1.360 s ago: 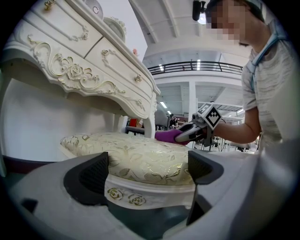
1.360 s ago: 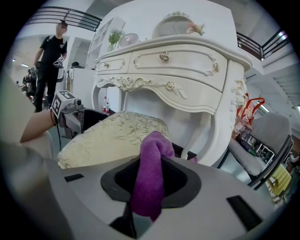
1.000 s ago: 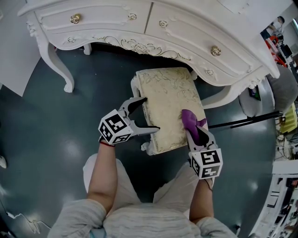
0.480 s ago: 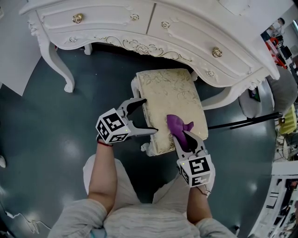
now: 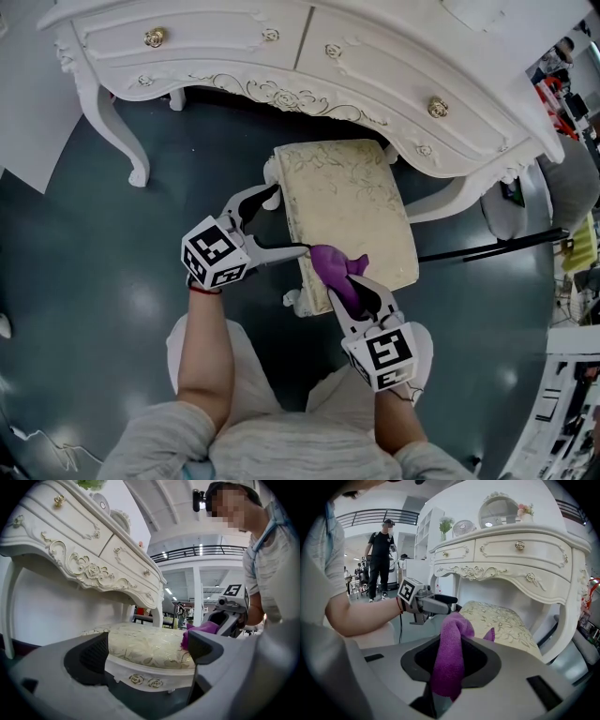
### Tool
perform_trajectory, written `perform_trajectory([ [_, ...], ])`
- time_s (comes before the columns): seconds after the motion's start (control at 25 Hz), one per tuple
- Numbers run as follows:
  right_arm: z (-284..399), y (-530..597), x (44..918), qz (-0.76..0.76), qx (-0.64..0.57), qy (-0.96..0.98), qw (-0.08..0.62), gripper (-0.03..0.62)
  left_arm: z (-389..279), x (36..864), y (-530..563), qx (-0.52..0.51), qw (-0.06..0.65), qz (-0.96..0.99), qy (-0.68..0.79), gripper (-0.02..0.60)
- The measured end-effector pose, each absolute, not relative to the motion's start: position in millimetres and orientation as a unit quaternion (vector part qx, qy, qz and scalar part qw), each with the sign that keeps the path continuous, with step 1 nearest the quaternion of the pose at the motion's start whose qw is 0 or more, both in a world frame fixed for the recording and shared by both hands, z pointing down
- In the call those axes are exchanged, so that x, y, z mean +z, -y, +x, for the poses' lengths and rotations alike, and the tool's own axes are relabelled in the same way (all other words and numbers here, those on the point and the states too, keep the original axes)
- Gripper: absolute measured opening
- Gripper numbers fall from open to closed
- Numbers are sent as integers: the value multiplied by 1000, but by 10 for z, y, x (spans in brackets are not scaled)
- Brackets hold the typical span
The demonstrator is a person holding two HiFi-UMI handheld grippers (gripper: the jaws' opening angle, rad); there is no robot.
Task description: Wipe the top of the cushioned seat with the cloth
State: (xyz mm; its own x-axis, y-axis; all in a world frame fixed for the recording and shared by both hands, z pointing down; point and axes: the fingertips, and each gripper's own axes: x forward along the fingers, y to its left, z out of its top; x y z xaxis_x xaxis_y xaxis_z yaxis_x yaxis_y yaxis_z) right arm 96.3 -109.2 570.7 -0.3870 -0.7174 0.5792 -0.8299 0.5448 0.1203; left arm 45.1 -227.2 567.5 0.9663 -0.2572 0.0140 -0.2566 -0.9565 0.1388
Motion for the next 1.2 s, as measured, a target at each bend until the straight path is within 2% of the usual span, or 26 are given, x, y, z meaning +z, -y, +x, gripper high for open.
perform_trajectory([
  [0.52,581,867,5757,370,149,878,264,100,435,5556,2355,-23,58,987,146,528],
  [0.68,392,699,5616,268,185,924,202,100,378,5460,2391,-38,47,985,162,526],
  [0.84,581,891,5293,265,151,941,148,100,313,5337,2434,-60,37,981,179,515],
  [0.96,785,1105,5078,287,112,943,121,100,288,5252,2429,-69,25,979,192,445],
  [1.08,992,1346,4941,315,86,941,93,100,219,5121,2462,-91,9,971,220,336],
  [1.2,1144,1606,4839,334,60,939,60,100,169,5003,2504,-110,-7,963,245,112],
])
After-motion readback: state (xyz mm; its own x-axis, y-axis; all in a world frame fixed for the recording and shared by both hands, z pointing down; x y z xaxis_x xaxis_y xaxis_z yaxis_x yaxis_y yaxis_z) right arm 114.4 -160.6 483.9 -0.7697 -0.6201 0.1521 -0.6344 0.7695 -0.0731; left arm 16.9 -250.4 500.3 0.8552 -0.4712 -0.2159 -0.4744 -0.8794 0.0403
